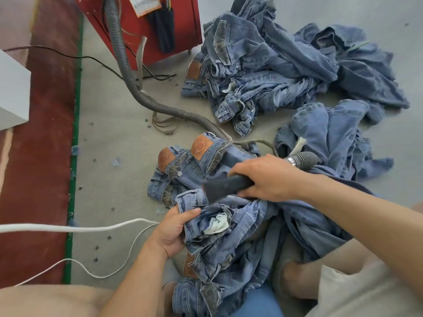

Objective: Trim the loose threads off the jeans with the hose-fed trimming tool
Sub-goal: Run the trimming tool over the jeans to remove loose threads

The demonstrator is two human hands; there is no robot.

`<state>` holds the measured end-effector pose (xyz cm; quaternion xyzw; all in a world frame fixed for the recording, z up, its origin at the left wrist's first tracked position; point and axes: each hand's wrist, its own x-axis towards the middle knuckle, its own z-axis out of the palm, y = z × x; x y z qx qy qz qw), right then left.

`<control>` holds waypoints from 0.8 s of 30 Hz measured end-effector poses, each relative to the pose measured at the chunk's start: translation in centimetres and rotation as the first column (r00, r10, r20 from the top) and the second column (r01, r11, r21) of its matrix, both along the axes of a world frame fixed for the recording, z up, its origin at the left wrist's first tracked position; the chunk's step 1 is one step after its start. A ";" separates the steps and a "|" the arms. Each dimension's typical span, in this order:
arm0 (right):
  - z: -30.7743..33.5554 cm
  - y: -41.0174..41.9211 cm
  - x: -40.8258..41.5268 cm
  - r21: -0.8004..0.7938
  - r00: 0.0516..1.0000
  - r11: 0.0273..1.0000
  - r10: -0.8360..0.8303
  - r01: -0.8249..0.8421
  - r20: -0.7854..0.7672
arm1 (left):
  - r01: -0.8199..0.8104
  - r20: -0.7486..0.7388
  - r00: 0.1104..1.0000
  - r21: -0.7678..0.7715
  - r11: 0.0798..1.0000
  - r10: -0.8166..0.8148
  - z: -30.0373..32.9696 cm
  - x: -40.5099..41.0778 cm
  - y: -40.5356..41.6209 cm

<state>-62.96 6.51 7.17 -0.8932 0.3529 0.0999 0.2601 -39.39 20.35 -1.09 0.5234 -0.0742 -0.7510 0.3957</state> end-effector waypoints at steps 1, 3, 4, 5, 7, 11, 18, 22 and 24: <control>0.2 -0.6 0.0 0.001 0.997 0.998 -0.057 0.057 0.053 | 0.004 -0.007 1.000 0.006 1.000 -0.004 0.1 0.1 0.0; 1.0 -2.3 -0.9 0.006 0.986 0.988 -0.153 0.153 0.073 | 0.010 -0.059 0.998 0.022 1.000 -0.009 0.4 0.1 -0.1; 1.5 -3.1 -1.6 0.003 0.984 0.985 -0.174 0.174 0.038 | 0.013 -0.105 0.994 0.037 0.999 -0.009 0.6 0.1 -0.1; 1.8 -3.6 -2.2 0.003 0.985 0.985 -0.174 0.174 -0.012 | 0.008 -0.159 0.987 0.048 0.999 0.000 0.8 0.1 -0.2; 1.9 -3.4 -2.5 0.013 0.987 0.993 -0.115 0.117 -0.112 | -0.016 -0.244 0.970 0.036 0.999 0.024 1.2 -0.2 -0.5; 0.9 0.0 0.2 0.040 0.994 0.997 0.064 -0.061 -0.093 | -0.037 -0.340 0.939 0.030 0.999 0.045 1.7 -1.1 -1.0; 2.1 -1.9 -0.9 0.024 0.984 0.989 -0.150 0.148 0.099 | -0.003 -0.278 0.960 0.089 0.996 0.028 1.0 -0.9 -1.1; 2.8 -4.0 -3.3 0.033 0.950 0.959 -0.283 0.281 0.134 | 0.012 -0.145 0.989 0.091 0.996 0.002 0.4 -1.3 -1.1; 2.5 -4.3 -3.8 0.031 0.952 0.961 -0.276 0.275 0.134 | -0.044 -0.036 0.998 0.125 0.991 0.049 -0.1 -1.5 -1.1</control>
